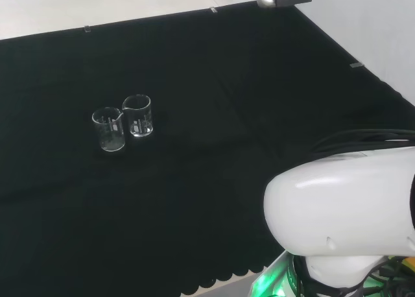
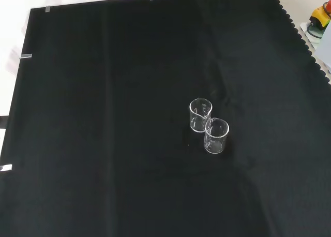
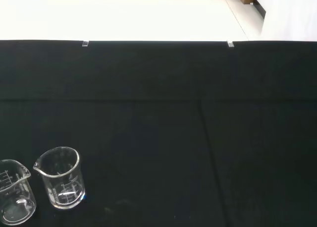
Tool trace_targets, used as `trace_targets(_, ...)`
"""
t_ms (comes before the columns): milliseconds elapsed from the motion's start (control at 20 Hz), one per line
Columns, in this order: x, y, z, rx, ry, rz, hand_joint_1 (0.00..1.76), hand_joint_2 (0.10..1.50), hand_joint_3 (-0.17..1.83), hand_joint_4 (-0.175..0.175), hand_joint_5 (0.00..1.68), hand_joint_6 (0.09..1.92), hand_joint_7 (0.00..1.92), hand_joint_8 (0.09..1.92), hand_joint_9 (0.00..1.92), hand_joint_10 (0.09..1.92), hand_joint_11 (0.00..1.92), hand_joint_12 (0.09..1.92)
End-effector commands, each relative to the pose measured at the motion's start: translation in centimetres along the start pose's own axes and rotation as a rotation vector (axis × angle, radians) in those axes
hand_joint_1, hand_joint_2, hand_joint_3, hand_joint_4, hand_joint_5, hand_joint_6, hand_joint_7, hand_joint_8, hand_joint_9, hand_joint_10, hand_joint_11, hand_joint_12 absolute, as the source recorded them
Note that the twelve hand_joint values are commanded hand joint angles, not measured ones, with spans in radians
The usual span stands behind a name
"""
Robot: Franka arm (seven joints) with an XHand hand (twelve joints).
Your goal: Pick up the beaker on the right.
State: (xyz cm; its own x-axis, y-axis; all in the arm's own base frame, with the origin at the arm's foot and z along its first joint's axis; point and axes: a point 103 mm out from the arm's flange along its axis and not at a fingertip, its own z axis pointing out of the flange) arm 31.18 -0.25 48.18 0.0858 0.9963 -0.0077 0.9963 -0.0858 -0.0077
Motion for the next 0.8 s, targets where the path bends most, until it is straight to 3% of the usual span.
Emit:
trace_targets(50, -0.2, 0.5, 1.1, 0.012, 0.005, 0.001, 0.01, 1.14, 0.73, -0.037, 0.17, 0.09, 0.07, 0.53, 0.11, 0.64, 0.00, 0.94)
trace_targets(500, -3.4, 1.4, 4.5, 0.006, 0.101, 0.018, 0.06, 1.11, 0.72, -0.037, 0.19, 0.09, 0.08, 0.53, 0.12, 0.64, 0.00, 0.95)
trace_targets(800, -8.9, 3.4, 6.9, 0.014, 0.185, -0.002, 0.07, 1.10, 0.72, -0.039, 0.19, 0.09, 0.09, 0.53, 0.13, 0.64, 0.00, 0.96)
